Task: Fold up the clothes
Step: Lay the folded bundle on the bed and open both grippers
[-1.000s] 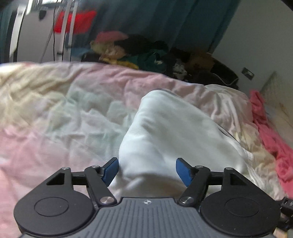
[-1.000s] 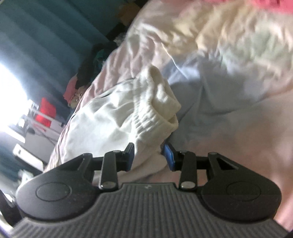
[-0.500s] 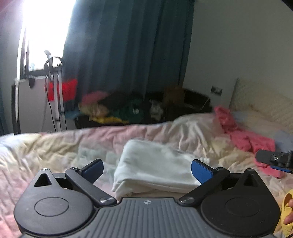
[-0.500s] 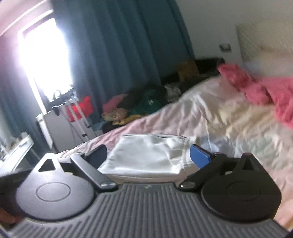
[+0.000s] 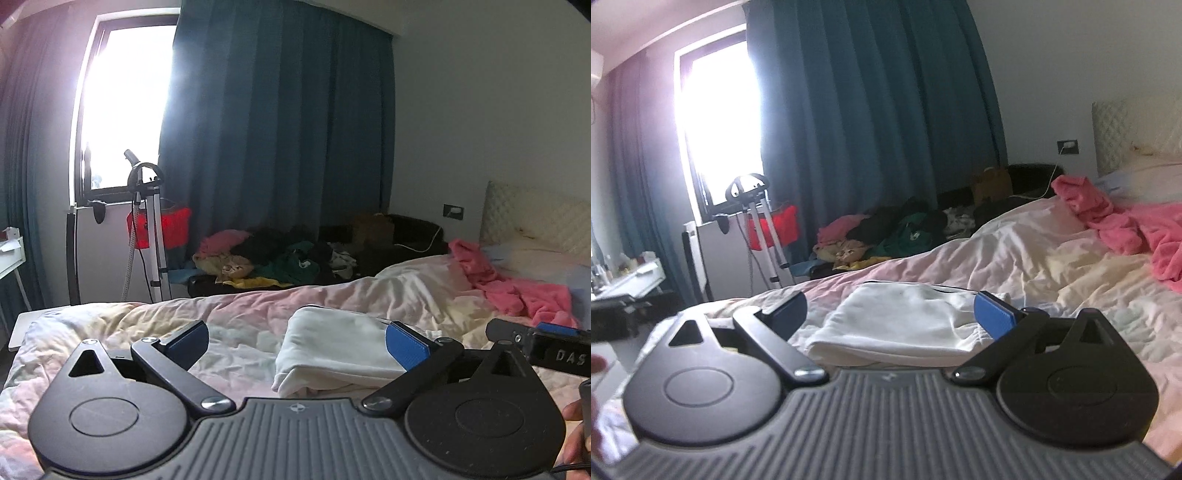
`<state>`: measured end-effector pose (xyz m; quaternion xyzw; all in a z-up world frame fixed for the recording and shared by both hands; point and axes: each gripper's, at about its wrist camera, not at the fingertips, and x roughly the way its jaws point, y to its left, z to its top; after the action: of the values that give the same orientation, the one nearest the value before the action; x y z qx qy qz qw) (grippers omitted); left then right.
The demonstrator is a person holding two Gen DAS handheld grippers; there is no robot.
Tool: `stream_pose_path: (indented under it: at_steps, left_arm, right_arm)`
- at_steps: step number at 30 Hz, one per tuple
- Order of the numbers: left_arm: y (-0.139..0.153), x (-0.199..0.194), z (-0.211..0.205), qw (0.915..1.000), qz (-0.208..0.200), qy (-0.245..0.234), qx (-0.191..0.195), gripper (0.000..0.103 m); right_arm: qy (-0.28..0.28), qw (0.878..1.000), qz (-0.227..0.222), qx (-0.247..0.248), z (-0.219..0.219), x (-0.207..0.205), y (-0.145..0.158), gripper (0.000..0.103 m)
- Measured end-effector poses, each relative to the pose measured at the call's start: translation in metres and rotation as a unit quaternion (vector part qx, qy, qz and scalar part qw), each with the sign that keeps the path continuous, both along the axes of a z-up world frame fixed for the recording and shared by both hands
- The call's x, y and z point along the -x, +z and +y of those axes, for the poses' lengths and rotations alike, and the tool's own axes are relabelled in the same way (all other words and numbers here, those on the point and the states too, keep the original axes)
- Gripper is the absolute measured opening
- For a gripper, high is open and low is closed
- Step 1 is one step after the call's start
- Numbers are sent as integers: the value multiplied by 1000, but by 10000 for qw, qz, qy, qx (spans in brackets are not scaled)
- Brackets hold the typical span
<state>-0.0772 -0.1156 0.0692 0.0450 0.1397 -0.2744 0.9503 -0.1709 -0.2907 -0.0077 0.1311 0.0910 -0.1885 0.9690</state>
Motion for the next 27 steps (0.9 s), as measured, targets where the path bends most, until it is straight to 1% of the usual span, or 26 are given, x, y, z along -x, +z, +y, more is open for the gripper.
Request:
stream_pose_path:
  at_steps: [4,8,10,12,15,21,27]
  left_arm:
    - [-22,-10,-2,9998,120,41,-137,103]
    - [-40,-20,-1,9995,293,45,-79,103]
    - [-47,-21,-2,9994,308,64,-107,103]
    - [-52,-21,-4,9994,270,97,-181,103]
    - [-58,-21,-5,9993,301,125,-204,103]
    - [-63,-29,-5,9986,496,151,-66,103]
    - [-63,-30,-6,9982,549,238,-71,103]
  right_arm:
    - [-26,9999,34,165,1,-9,-23,99]
    - [-53,9992,198,338,3,-18,-36,99]
    - [-83,9988,356,325,2,-22,-43,99]
    - [-124,9988,379,300,1,-22,-49,99]
    - [-158,9981,444,399,3,-25,-54,99]
    - [-50,9982,499,323,4,-27,-58,99]
    - [-70,9983,522,261,3,-27,-59,99]
